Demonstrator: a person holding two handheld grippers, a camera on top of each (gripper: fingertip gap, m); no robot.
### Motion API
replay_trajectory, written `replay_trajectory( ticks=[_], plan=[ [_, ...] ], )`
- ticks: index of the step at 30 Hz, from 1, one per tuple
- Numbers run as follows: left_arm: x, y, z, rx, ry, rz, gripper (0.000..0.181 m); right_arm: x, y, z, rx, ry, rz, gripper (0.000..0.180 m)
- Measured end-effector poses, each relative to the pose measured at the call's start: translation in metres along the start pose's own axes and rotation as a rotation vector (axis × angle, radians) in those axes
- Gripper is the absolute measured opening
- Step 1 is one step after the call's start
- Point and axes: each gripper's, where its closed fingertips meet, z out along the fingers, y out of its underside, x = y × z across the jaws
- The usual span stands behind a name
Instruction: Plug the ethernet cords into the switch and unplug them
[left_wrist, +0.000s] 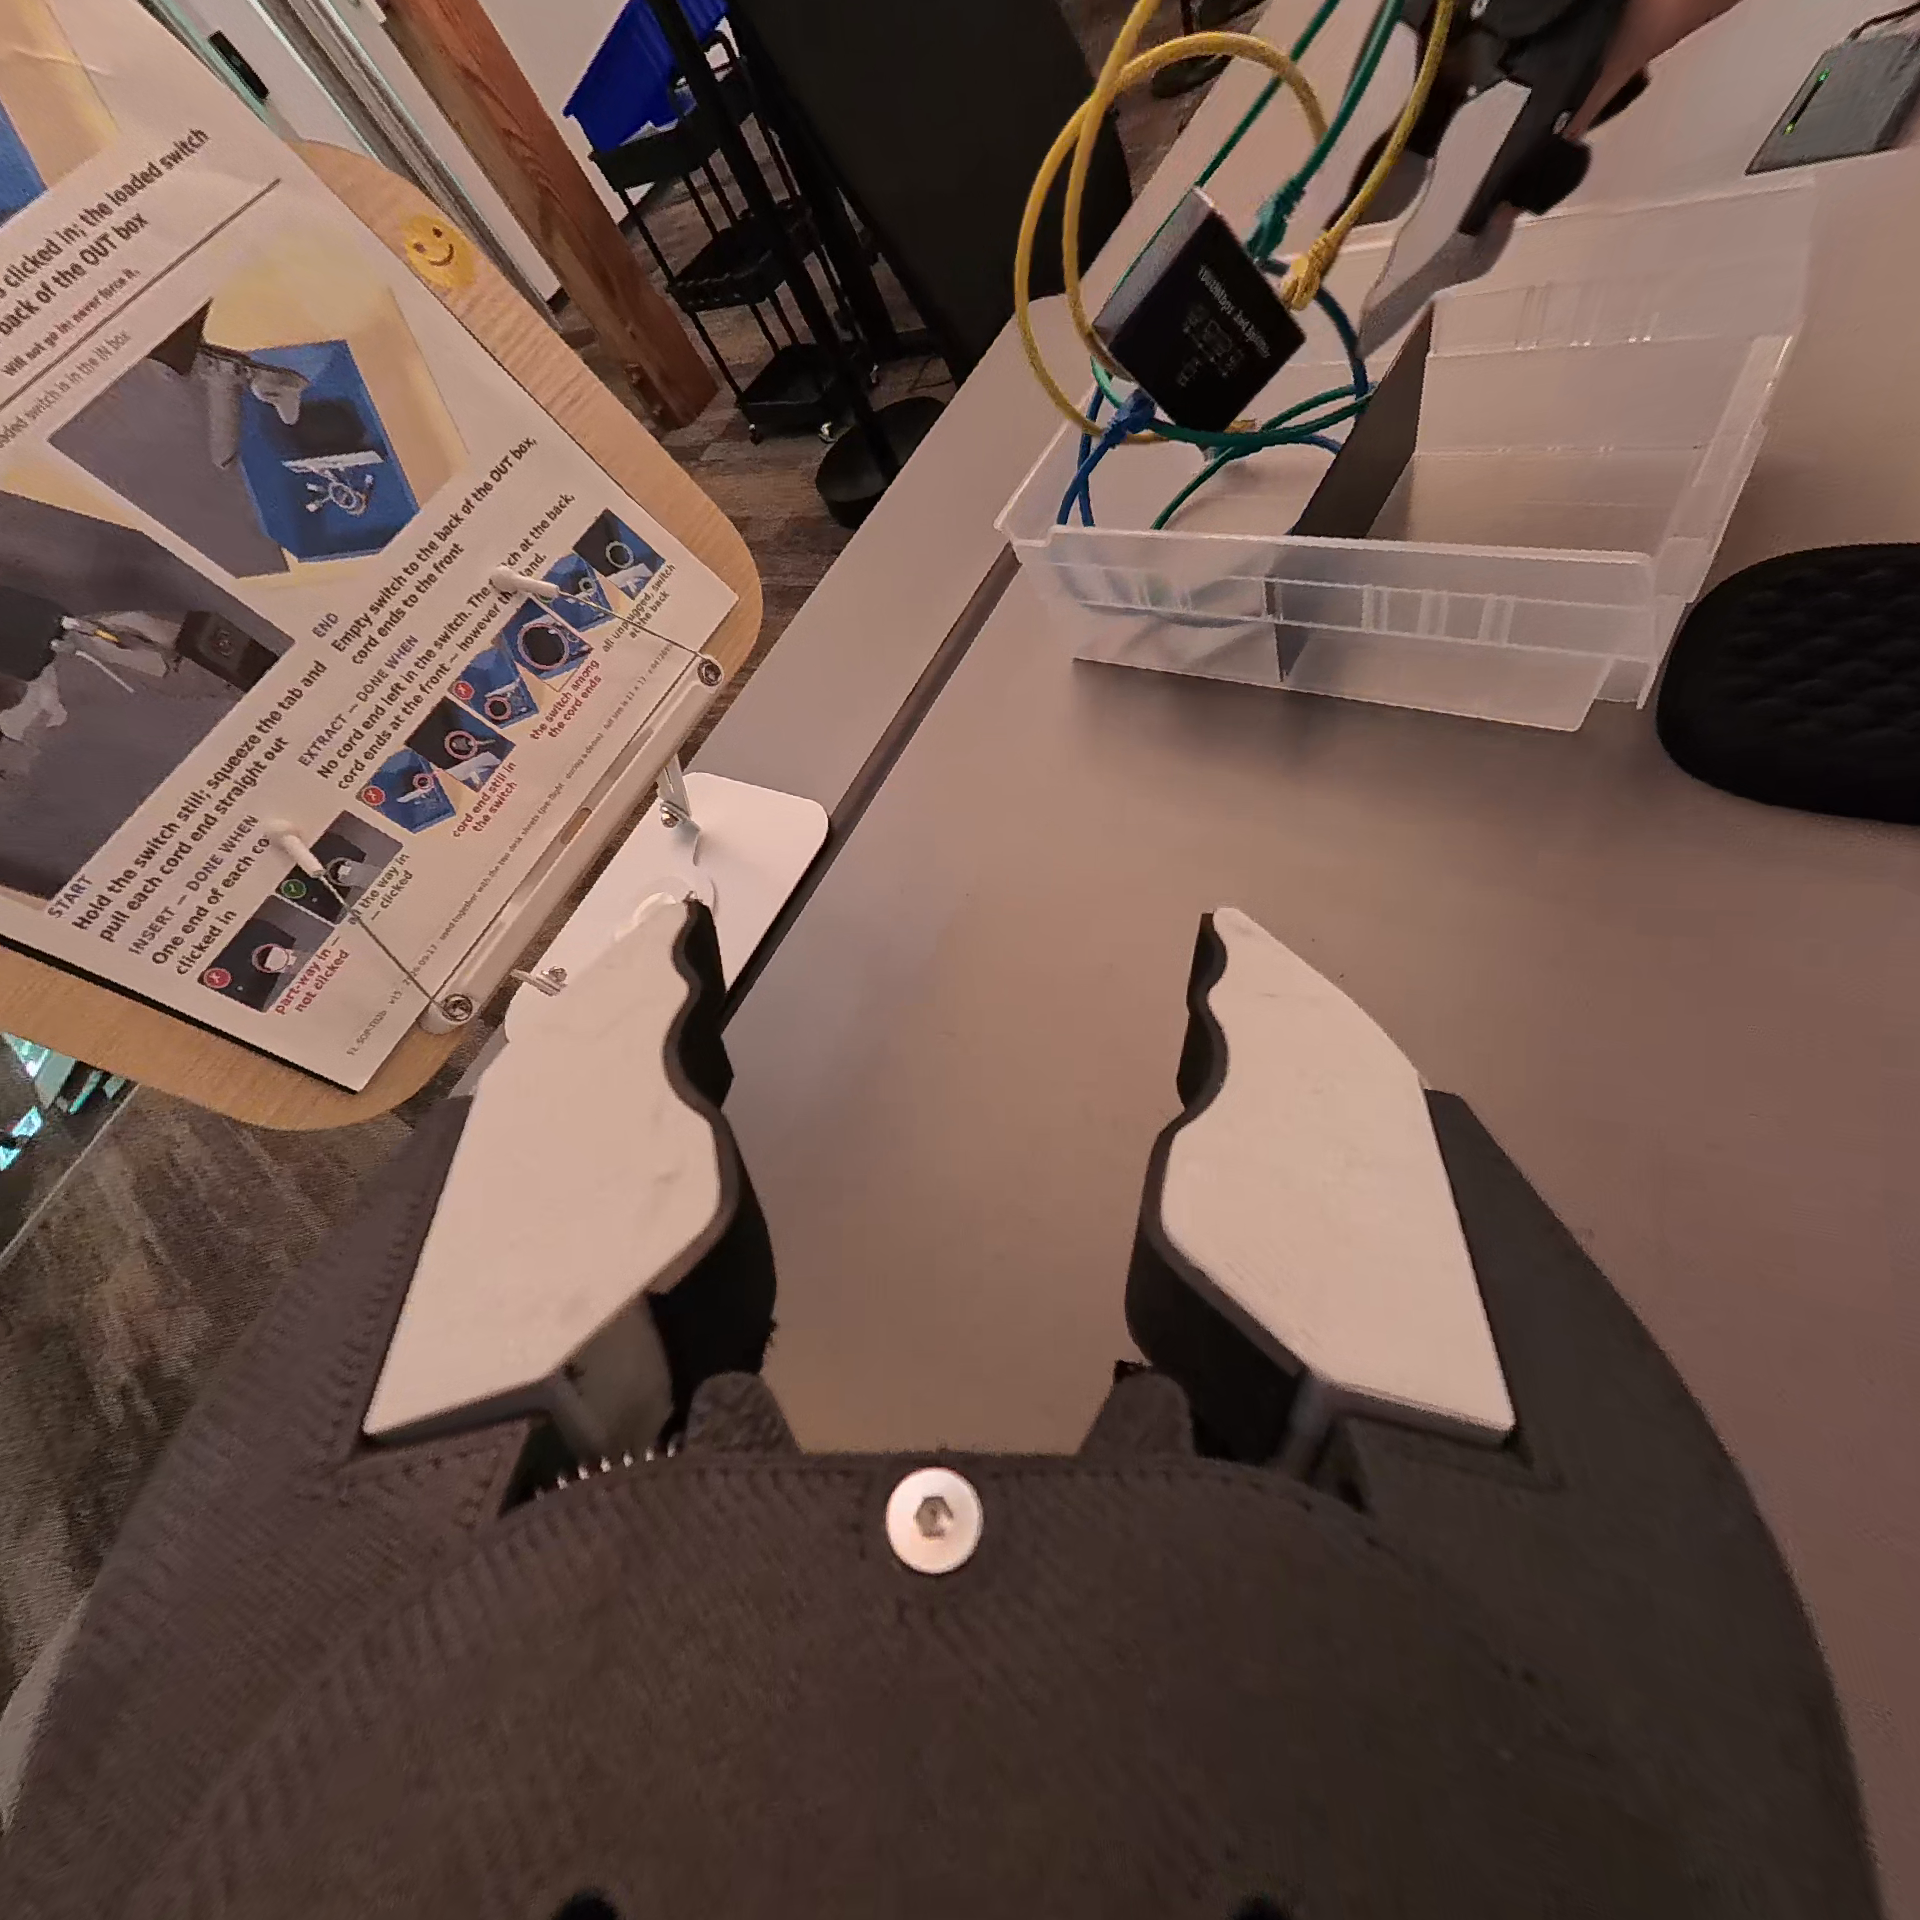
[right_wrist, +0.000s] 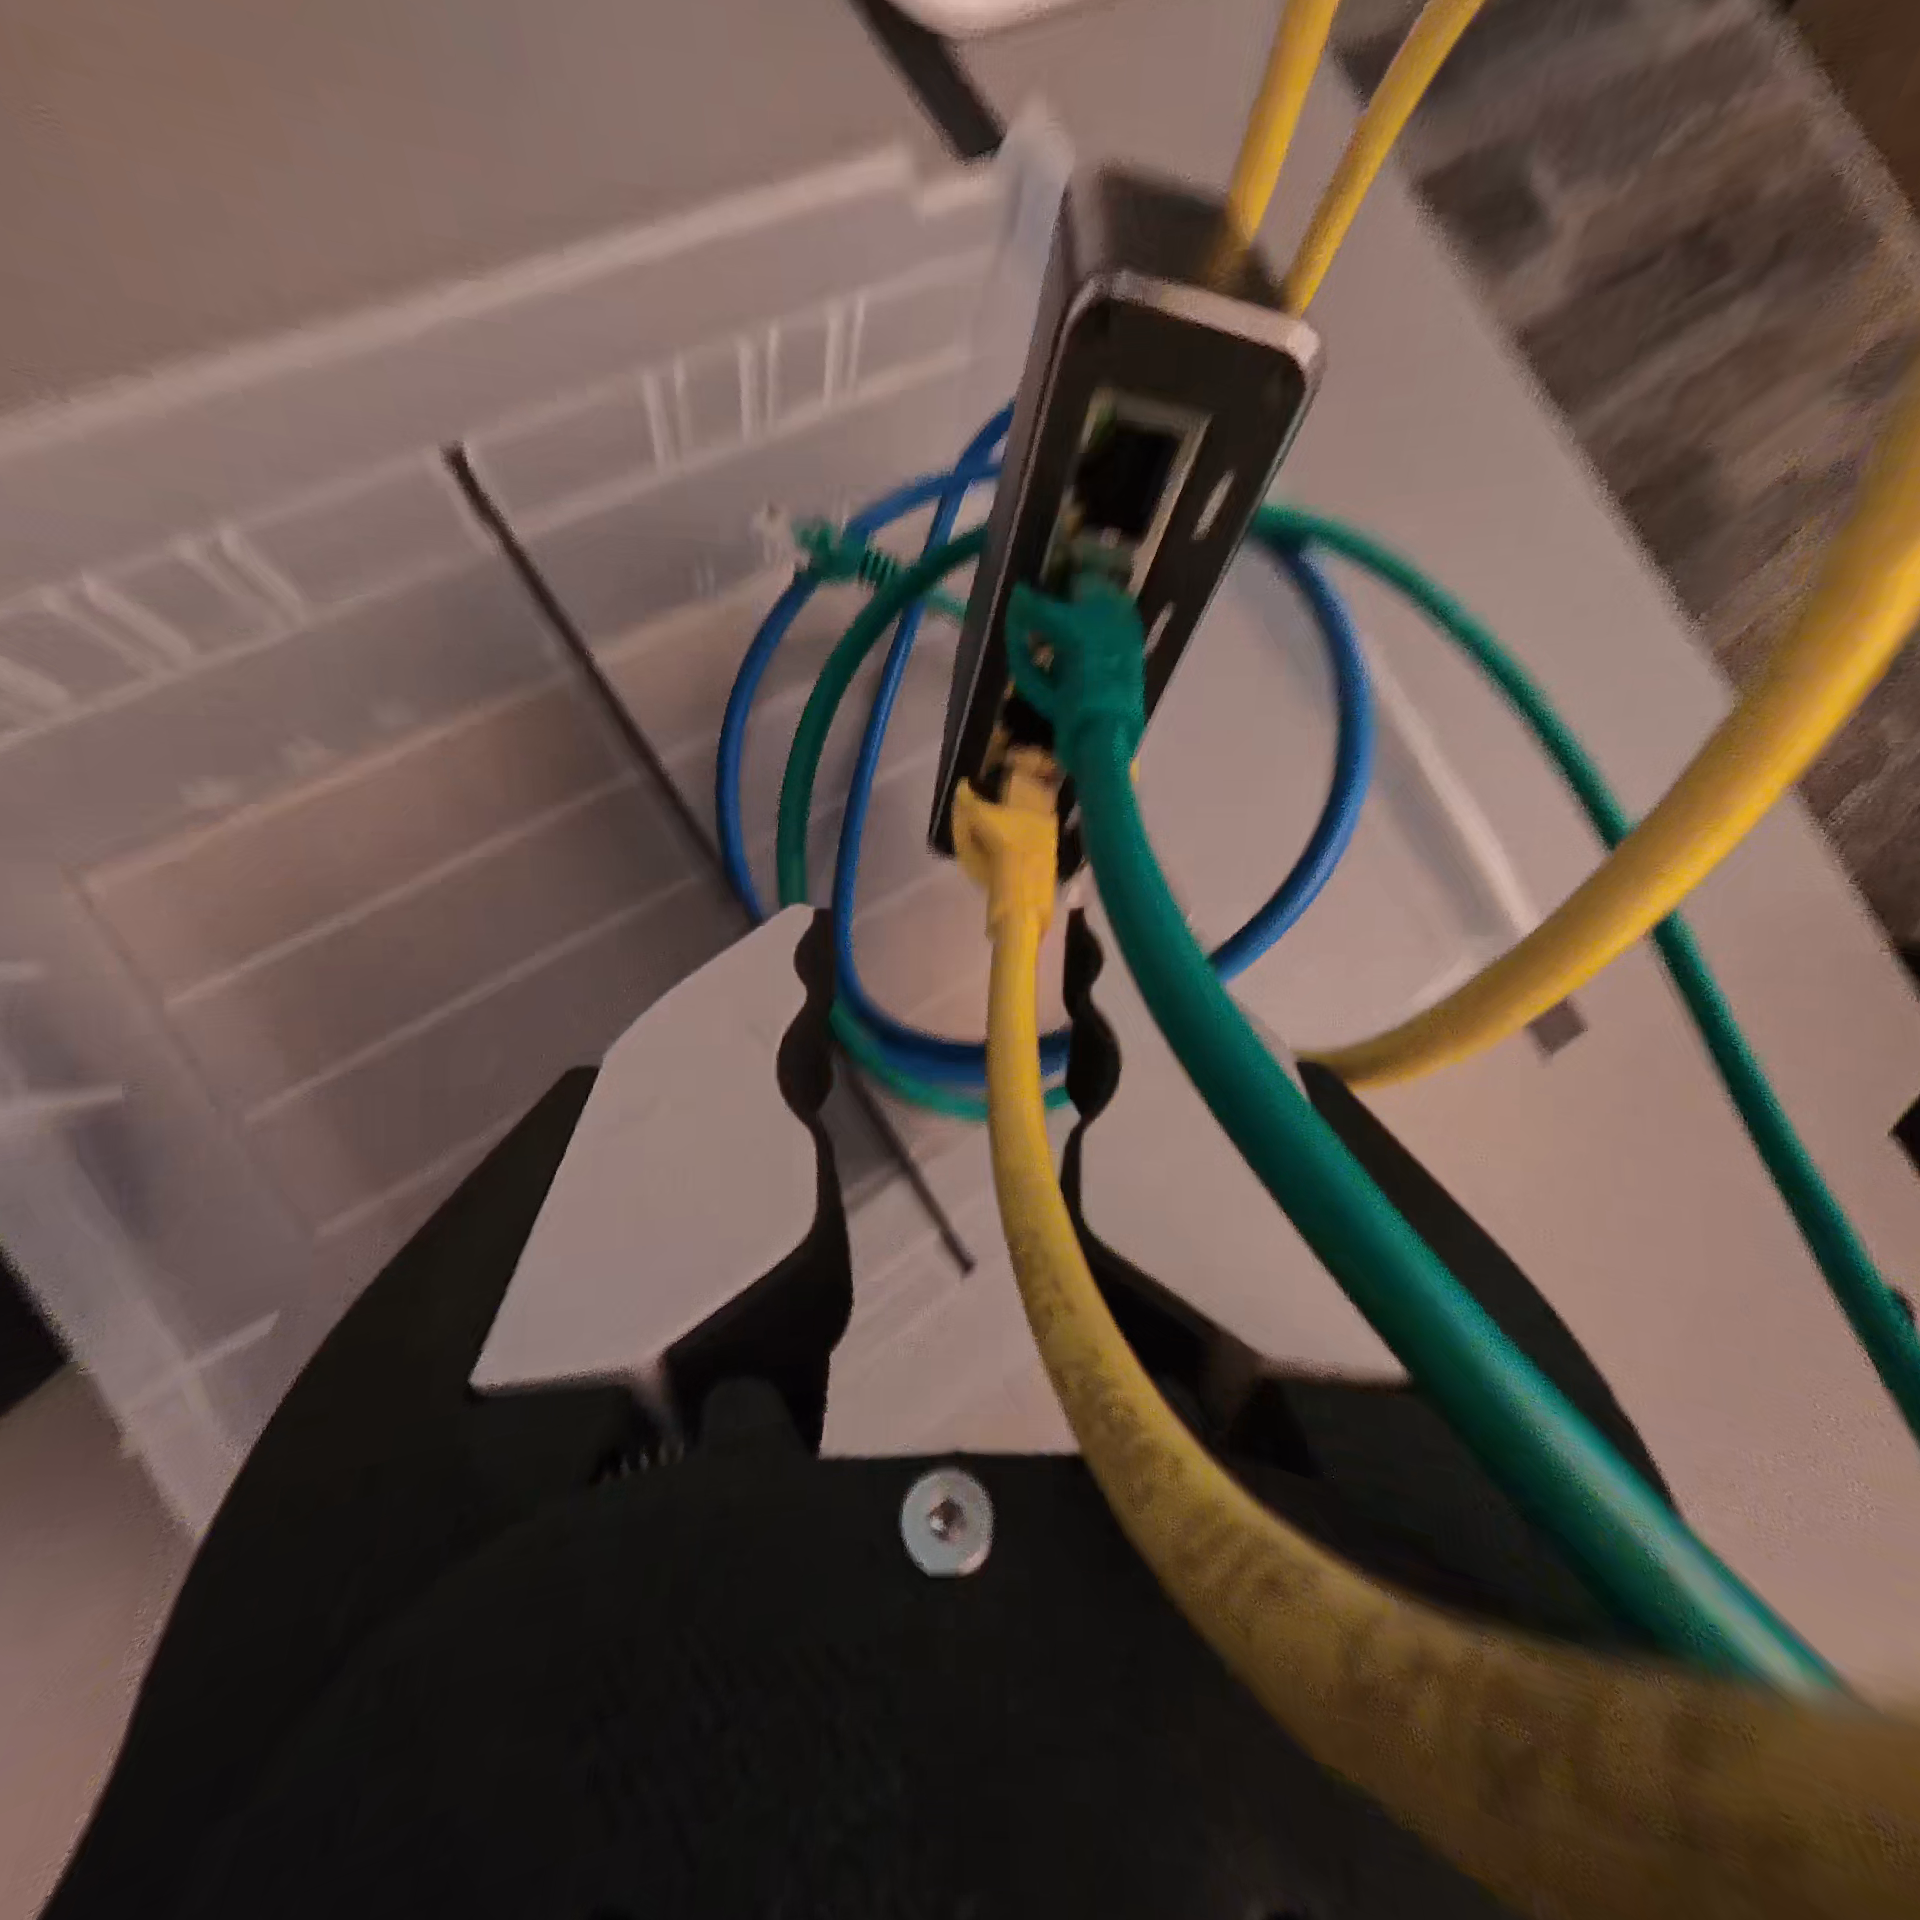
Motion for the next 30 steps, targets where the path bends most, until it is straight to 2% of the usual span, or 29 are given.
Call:
replay_trajectory(
  ticks=[1, 4, 5, 14, 17, 20, 22, 25, 28, 30],
  plan=[
    [0.0, 0.0, 0.0, 0.0, -0.001, 0.002, 0.086, -0.004, 0.012, -0.002, -0.062, -0.013, -0.002, 0.034],
    [0.001, -0.001, -0.001, 0.004, 0.003, -0.001, 0.086, -0.014, 0.046, -0.01, -0.203, -0.027, 0.014, 0.032],
    [0.0, -0.001, 0.0, 0.004, 0.005, -0.003, 0.086, -0.018, 0.049, -0.013, -0.196, -0.041, 0.037, 0.034],
    [-0.007, 0.01, -0.002, -0.053, -0.012, -0.003, 0.086, -0.055, 0.049, -0.061, -0.059, -0.136, 0.185, 0.033],
    [-0.025, 0.021, -0.015, -0.099, -0.066, -0.031, 0.085, -0.055, 0.04, -0.084, 0.076, -0.063, 0.21, 0.033],
    [-0.048, 0.036, -0.037, -0.148, -0.126, -0.095, 0.085, -0.041, 0.04, -0.106, 0.161, 0.093, 0.297, 0.034],
    [-0.068, 0.053, -0.058, -0.197, -0.189, -0.151, 0.086, -0.031, 0.042, -0.115, 0.183, 0.179, 0.383, 0.046],
    [-0.106, 0.092, -0.103, -0.294, -0.352, -0.266, 0.088, -0.027, 0.04, -0.118, 0.218, 0.221, 0.517, 0.065],
    [-0.141, 0.144, -0.153, -0.399, -0.53, -0.408, 0.089, -0.031, 0.057, -0.1, 0.086, 0.179, 0.697, 0.073],
    [-0.15, 0.183, -0.18, -0.474, -0.578, -0.534, 0.09, -0.037, 0.069, -0.082, -0.049, 0.121, 0.775, 0.071]
  ],
)
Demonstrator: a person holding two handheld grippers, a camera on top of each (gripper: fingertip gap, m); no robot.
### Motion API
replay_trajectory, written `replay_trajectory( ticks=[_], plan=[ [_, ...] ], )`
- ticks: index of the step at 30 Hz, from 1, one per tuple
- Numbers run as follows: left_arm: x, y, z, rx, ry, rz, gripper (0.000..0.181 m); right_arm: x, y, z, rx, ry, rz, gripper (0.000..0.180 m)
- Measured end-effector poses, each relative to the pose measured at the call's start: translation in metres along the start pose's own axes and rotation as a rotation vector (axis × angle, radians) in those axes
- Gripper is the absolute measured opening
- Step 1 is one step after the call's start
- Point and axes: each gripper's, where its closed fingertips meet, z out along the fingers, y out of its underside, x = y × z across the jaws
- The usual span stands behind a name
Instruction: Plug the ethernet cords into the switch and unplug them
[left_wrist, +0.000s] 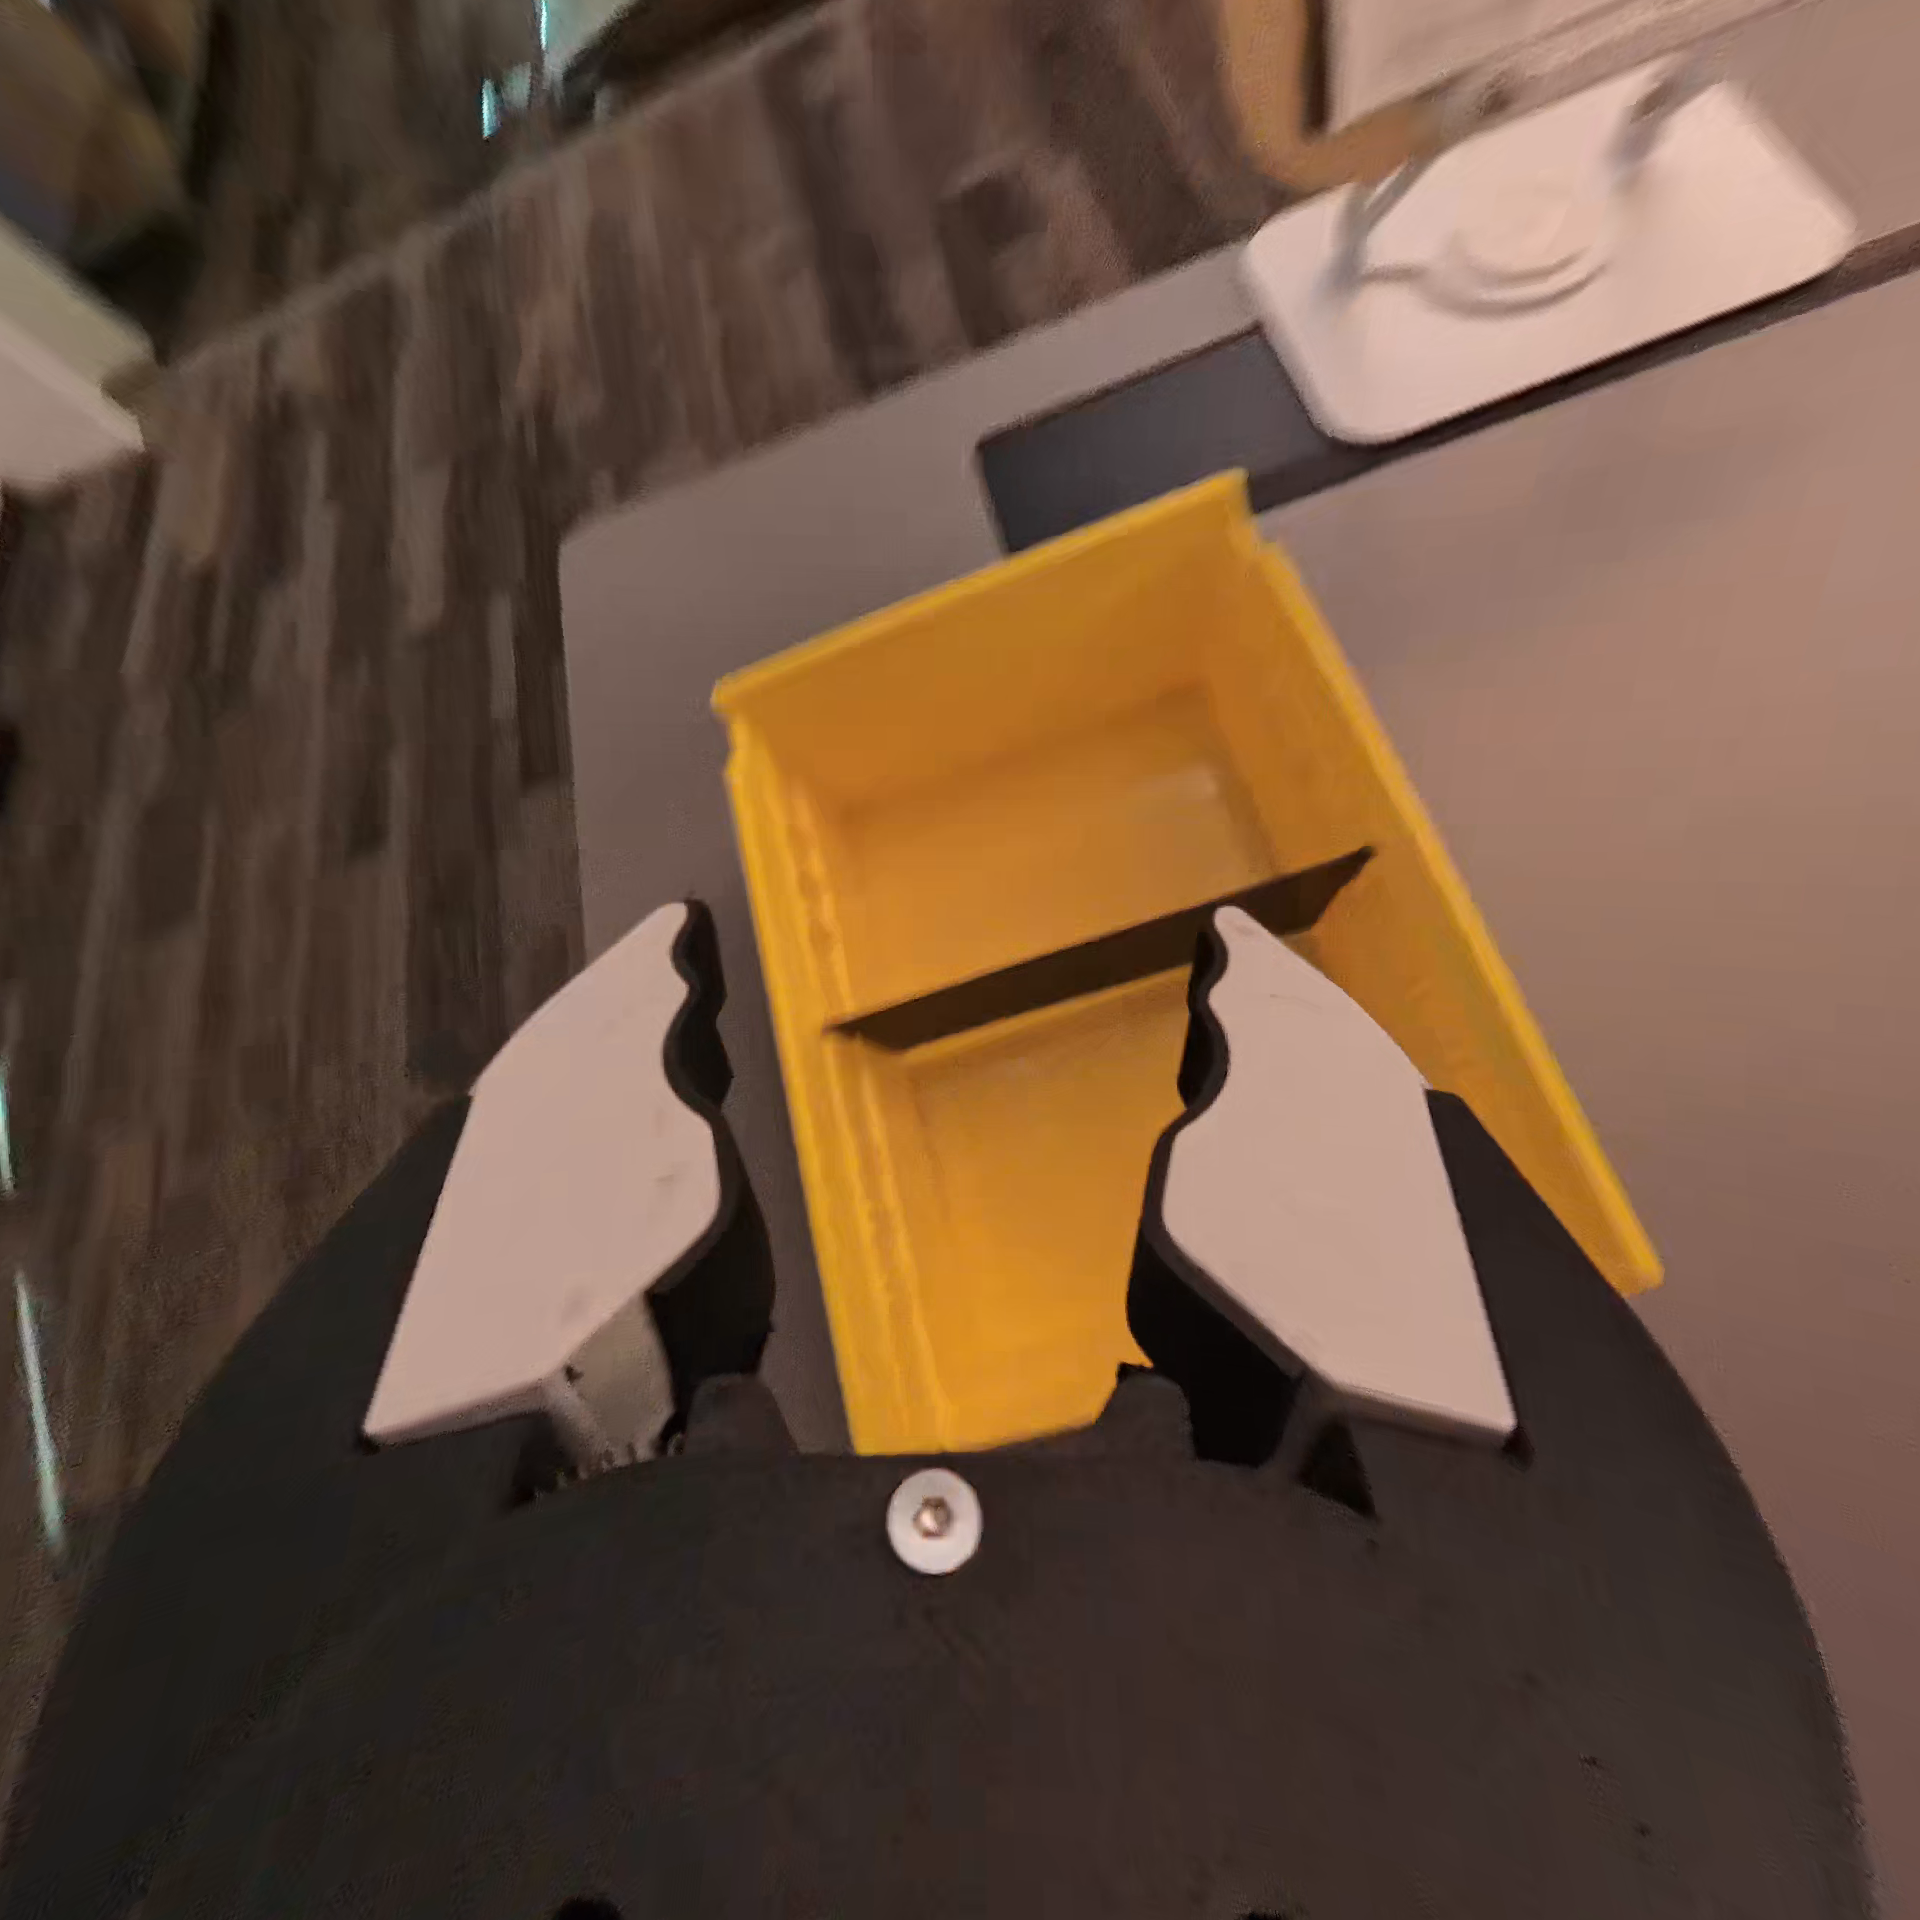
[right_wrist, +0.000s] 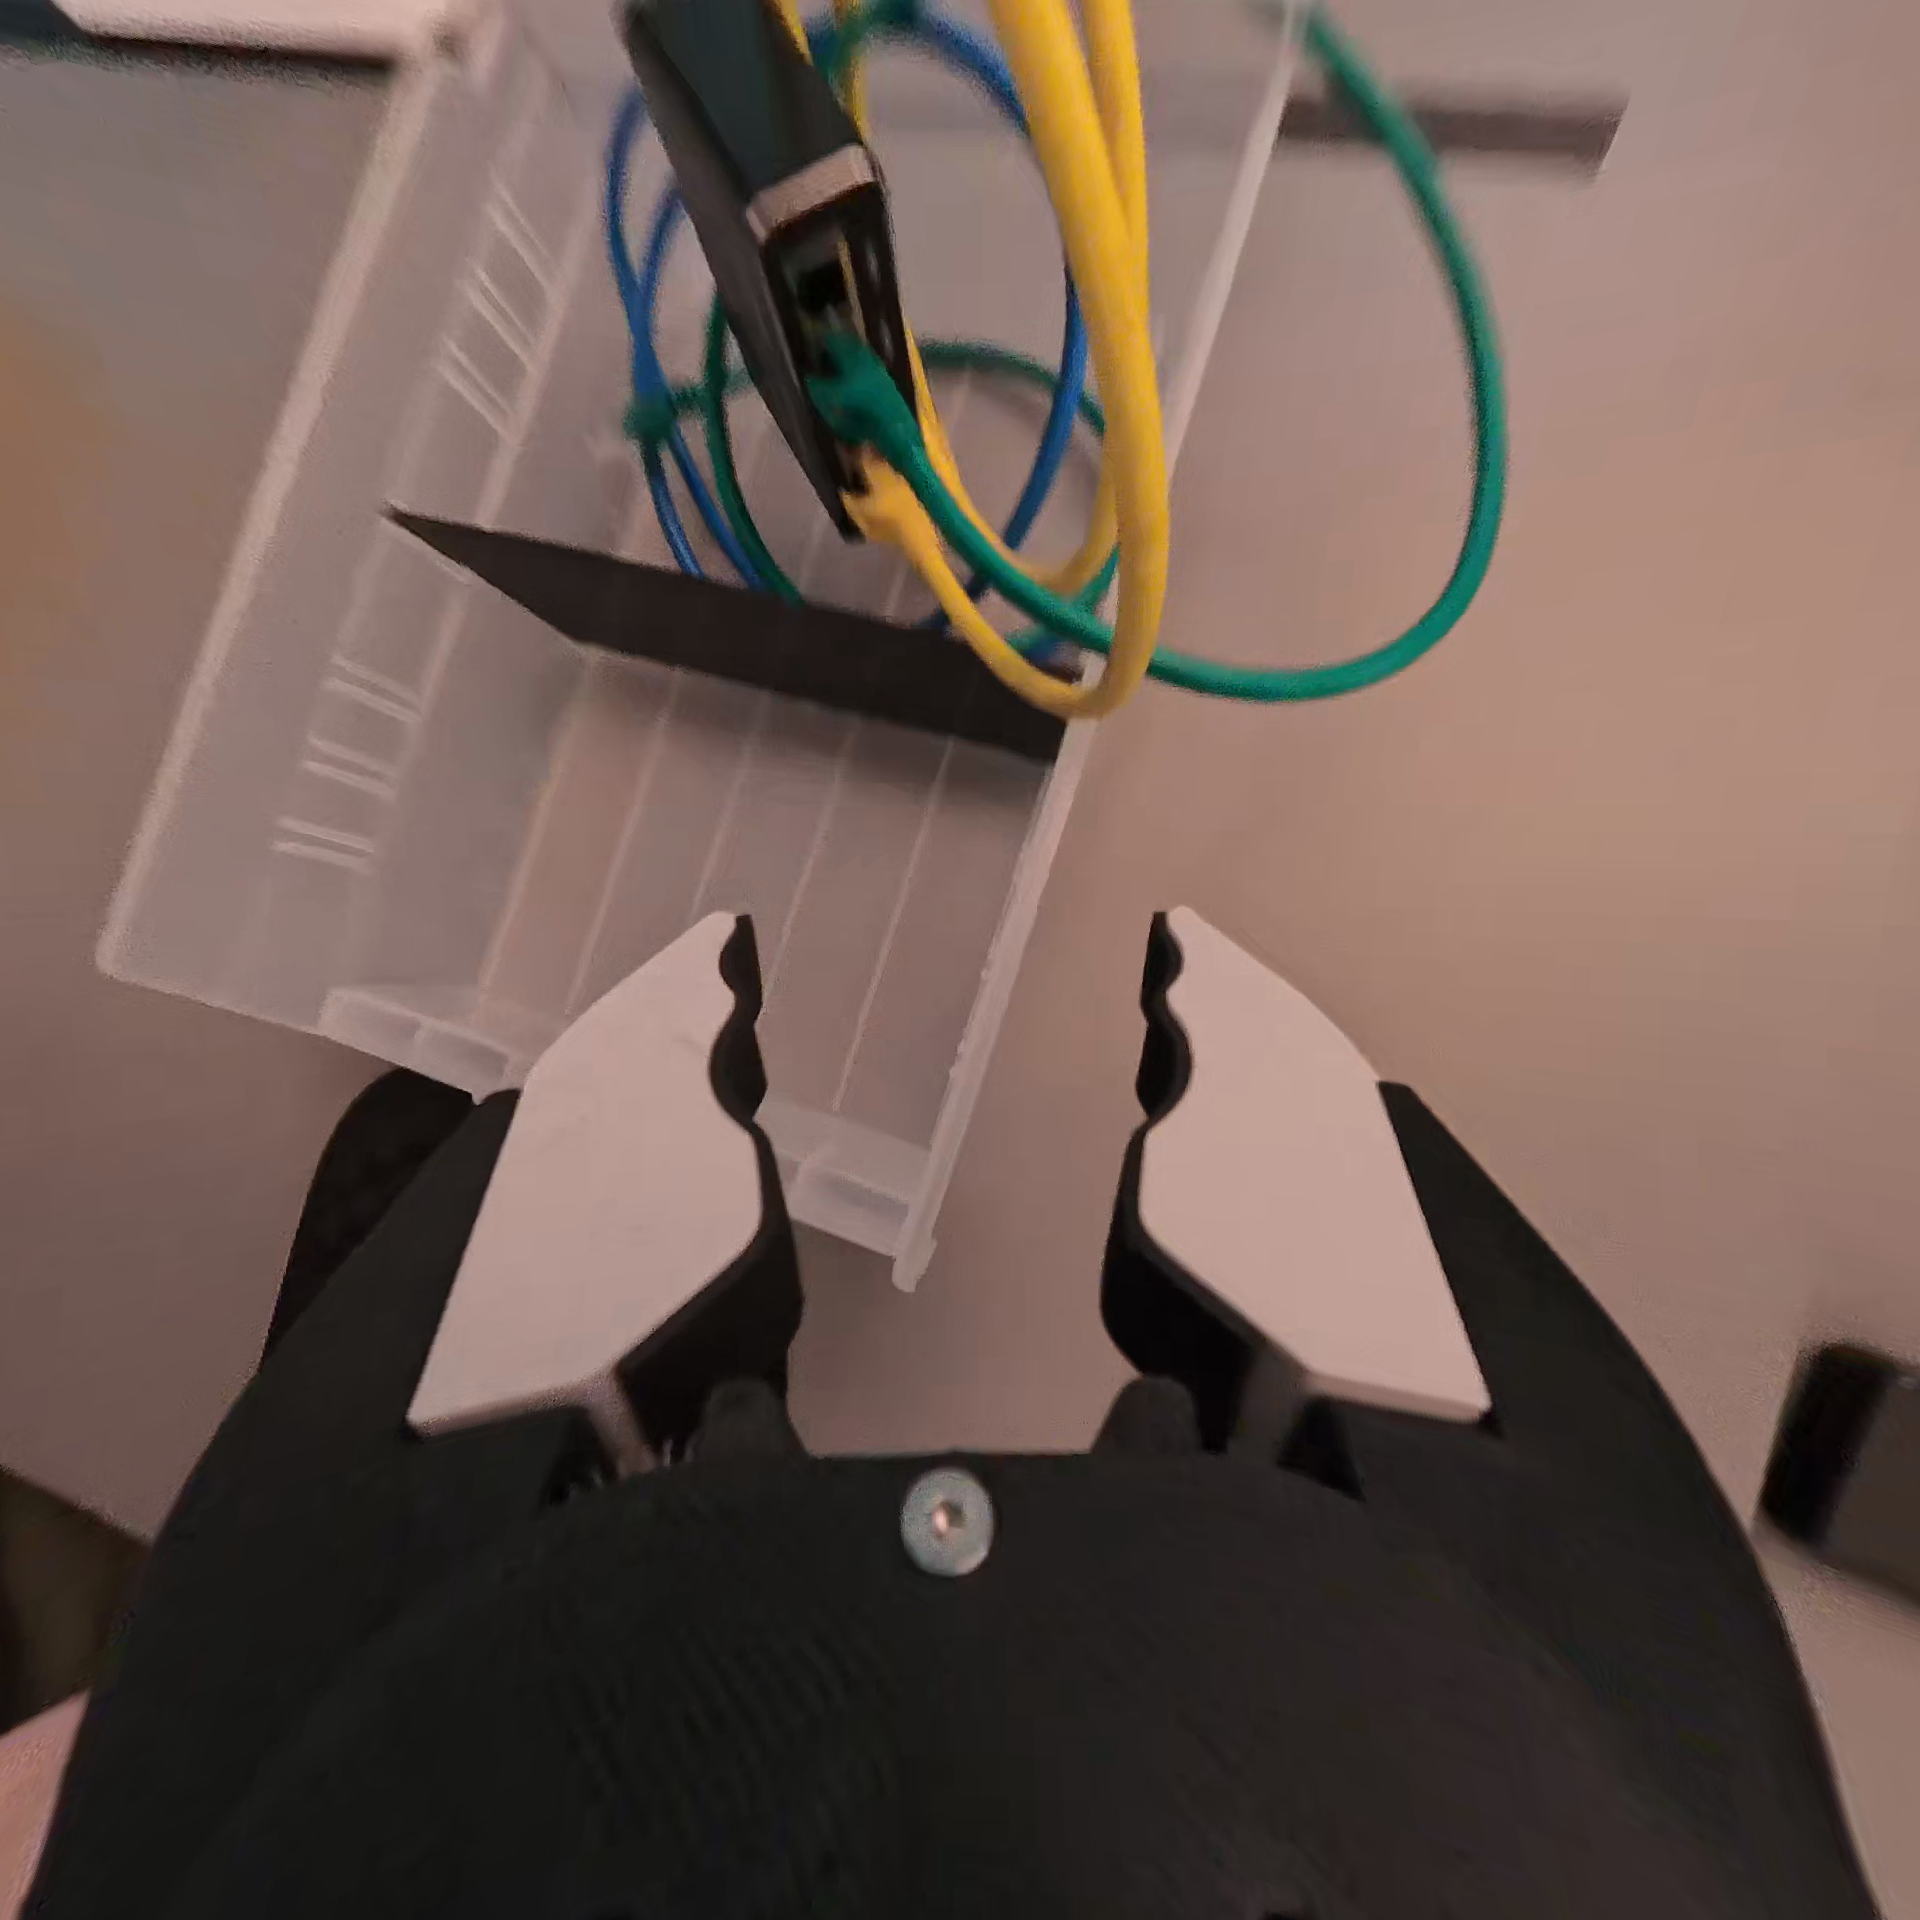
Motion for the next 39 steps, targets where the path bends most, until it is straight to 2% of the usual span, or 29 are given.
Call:
replay_trajectory(
  ticks=[2, 4, 6, 8, 12, 15, 18, 21, 23, 25, 26, 28, 32, 39],
  plan=[
    [-0.02, 0.032, 0.007, -0.092, 0.028, -0.104, 0.09, 0.007, 0.014, 0.017, -0.146, 0.047, 0.056, 0.064],
    [-0.028, 0.054, 0.014, -0.141, 0.098, -0.194, 0.091, 0.008, 0.029, 0.031, -0.259, 0.084, 0.099, 0.041],
    [-0.037, 0.073, 0.021, -0.188, 0.131, -0.277, 0.091, 0.003, 0.04, 0.042, -0.313, 0.099, 0.151, 0.028],
    [-0.037, 0.089, 0.027, -0.25, 0.18, -0.346, 0.091, 0.003, 0.049, 0.05, -0.356, 0.149, 0.156, 0.025],
    [-0.036, 0.113, 0.045, -0.373, 0.213, -0.384, 0.082, 0.008, 0.06, 0.045, -0.448, 0.196, 0.167, 0.006],
    [-0.035, 0.138, 0.055, -0.511, 0.211, -0.391, 0.082, 0.008, 0.065, 0.053, -0.457, 0.146, 0.197, 0.006],
    [-0.023, 0.156, 0.059, -0.615, 0.272, -0.389, 0.073, 0.007, 0.066, 0.053, -0.449, 0.123, 0.194, 0.006],
    [-0.017, 0.172, 0.063, -0.701, 0.318, -0.379, 0.052, 0.0, 0.068, 0.053, -0.476, 0.111, 0.157, 0.007],
    [-0.008, 0.176, 0.066, -0.735, 0.374, -0.357, 0.03, -0.003, 0.069, 0.053, -0.503, 0.118, 0.116, 0.007],
    [-0.009, 0.183, 0.071, -0.782, 0.334, -0.269, 0.023, -0.012, 0.069, 0.055, -0.521, 0.098, 0.067, 0.008],
    [-0.016, 0.186, 0.073, -0.808, 0.269, -0.204, 0.008, -0.016, 0.068, 0.057, -0.531, 0.094, 0.063, 0.009],
    [-0.012, 0.184, 0.075, -0.821, 0.26, -0.142, 0.011, -0.022, 0.067, 0.059, -0.548, 0.087, 0.051, 0.009],
    [0.018, 0.168, 0.08, -0.815, 0.352, -0.083, 0.01, -0.039, 0.065, 0.064, -0.589, 0.061, 0.016, 0.009],
    [0.062, 0.141, 0.095, -0.862, 0.316, 0.106, 0.023, -0.075, 0.061, 0.075, -0.682, 0.032, -0.028, 0.008]
  ],
)
